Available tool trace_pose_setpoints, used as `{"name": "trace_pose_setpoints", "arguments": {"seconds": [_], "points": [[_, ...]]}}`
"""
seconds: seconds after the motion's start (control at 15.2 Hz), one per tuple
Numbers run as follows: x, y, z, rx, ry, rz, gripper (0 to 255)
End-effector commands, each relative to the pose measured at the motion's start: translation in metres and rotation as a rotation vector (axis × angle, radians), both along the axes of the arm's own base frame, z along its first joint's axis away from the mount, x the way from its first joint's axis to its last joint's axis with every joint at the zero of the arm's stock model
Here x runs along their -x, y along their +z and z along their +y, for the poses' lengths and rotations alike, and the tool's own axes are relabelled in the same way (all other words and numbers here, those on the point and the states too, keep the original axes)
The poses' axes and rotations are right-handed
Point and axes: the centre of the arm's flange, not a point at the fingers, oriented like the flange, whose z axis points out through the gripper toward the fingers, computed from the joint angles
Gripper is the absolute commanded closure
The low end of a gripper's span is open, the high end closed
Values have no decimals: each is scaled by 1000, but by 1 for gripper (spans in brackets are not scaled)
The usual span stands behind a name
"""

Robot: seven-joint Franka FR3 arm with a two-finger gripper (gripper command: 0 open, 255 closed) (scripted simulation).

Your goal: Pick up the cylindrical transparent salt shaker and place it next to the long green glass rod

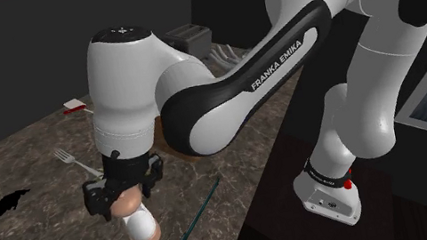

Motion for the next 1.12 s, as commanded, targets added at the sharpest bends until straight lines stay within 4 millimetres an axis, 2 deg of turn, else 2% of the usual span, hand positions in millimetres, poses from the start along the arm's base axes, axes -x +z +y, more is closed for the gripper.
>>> {"name": "trace_pose_setpoints", "arguments": {"seconds": [0.0,0.26,0.53,1.06], "points": [[0,0,0,0,0,0,0],[0,0,0,0,0,0,0],[3,49,-8,0,0,0,0],[3,49,-8,0,0,0,0]]}}
